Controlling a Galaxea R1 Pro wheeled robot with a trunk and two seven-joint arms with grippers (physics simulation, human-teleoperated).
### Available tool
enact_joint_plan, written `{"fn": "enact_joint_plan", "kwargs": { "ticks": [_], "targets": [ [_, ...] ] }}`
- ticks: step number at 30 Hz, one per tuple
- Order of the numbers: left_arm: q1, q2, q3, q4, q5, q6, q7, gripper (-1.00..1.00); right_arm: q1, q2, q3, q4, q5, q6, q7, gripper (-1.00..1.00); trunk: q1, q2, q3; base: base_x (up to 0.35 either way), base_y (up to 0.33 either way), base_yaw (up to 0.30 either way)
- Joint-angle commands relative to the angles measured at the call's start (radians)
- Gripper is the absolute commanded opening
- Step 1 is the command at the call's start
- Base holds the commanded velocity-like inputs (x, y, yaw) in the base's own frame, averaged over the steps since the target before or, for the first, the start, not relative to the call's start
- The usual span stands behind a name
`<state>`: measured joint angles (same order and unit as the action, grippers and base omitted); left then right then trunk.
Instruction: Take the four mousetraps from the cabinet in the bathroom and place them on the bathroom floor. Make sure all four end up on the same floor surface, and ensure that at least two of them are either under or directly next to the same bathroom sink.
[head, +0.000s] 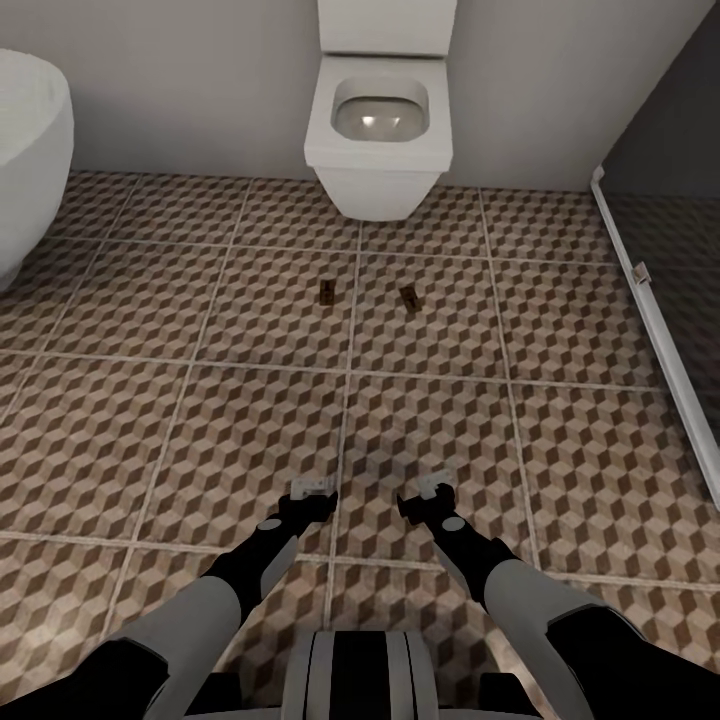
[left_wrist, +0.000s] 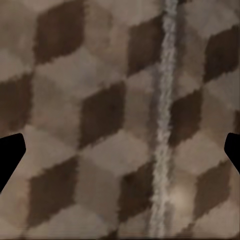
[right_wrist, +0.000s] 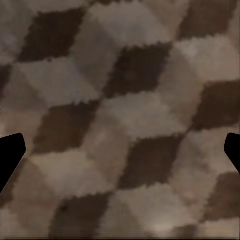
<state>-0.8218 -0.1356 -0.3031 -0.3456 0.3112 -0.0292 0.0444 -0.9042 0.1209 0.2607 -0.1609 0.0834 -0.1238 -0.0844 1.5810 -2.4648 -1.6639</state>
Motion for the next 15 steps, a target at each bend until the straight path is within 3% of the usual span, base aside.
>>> {"fn": "enact_joint_plan", "kwargs": {
  "ticks": [1, 15],
  "targets": [
    [-0.001, 0.001, -0.008, 0.000, 0.009, -0.003, 0.005, 1.00, -0.001, 0.000, 0.002, 0.001, 0.009, -0.002, -0.006, 1.00, 0.000, 0.000, 0.000, -0.028, 0.000, 0.000],
    [0.000, -0.001, -0.008, 0.000, 0.009, -0.003, 0.005, 1.00, -0.001, 0.001, 0.003, 0.001, 0.009, -0.027, -0.006, 1.00, 0.000, 0.000, 0.000, -0.007, 0.000, 0.000]
  ]
}}
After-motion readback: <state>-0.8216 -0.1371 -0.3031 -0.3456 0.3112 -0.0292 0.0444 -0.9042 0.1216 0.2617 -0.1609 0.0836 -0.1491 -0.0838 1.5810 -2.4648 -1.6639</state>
